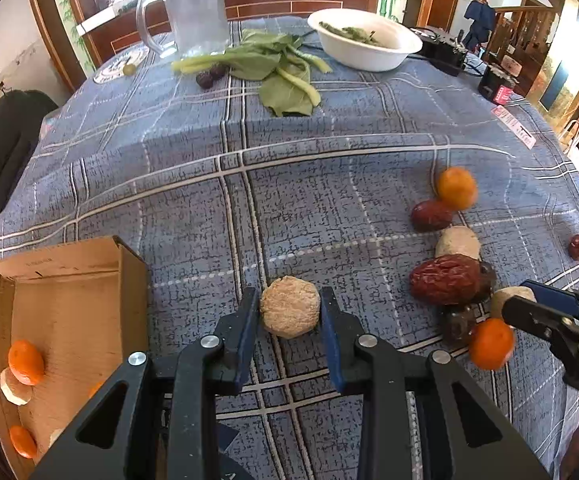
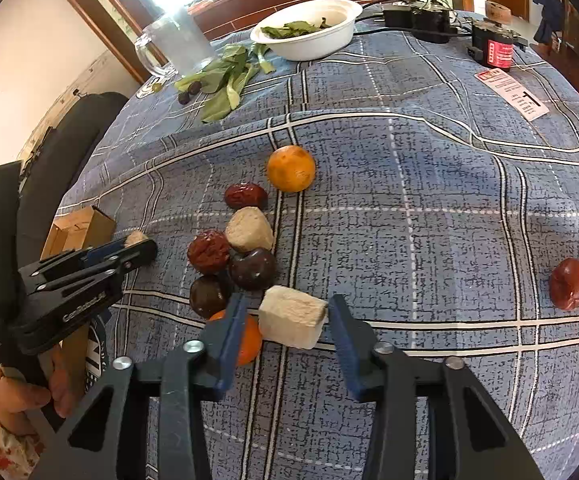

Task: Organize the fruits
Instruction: 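Grasp the beige cube with the right tool while the left tool grasps the round cork, then drop the beige cube and round cork into the tray with both tools, then move both tools back over the remaining fruit on the table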

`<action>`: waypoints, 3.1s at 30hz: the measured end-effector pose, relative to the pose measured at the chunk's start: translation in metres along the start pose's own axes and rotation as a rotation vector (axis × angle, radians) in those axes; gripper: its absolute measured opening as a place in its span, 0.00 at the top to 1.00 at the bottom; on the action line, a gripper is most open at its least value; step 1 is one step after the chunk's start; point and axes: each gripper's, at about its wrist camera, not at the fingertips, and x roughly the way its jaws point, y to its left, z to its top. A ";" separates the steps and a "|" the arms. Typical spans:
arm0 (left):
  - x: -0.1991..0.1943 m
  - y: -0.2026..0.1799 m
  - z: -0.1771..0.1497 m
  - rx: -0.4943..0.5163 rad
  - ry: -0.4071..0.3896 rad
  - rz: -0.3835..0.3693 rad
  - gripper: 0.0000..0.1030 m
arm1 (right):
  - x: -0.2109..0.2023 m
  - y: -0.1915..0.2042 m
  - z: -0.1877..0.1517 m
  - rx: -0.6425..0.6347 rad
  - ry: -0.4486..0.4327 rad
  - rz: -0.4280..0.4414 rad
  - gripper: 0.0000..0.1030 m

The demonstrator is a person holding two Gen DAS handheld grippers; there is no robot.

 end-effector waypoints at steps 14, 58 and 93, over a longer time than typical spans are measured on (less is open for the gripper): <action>-0.049 0.012 -0.011 -0.090 -0.077 -0.079 0.72 | -0.016 -0.004 -0.006 0.062 -0.015 0.003 0.65; -0.131 0.236 -0.101 -0.421 -0.079 -0.026 0.53 | 0.036 0.298 -0.074 -0.370 0.140 0.116 0.60; -0.117 0.052 -0.044 -0.054 0.010 -0.157 0.24 | -0.081 0.117 -0.094 0.067 -0.114 -0.164 0.37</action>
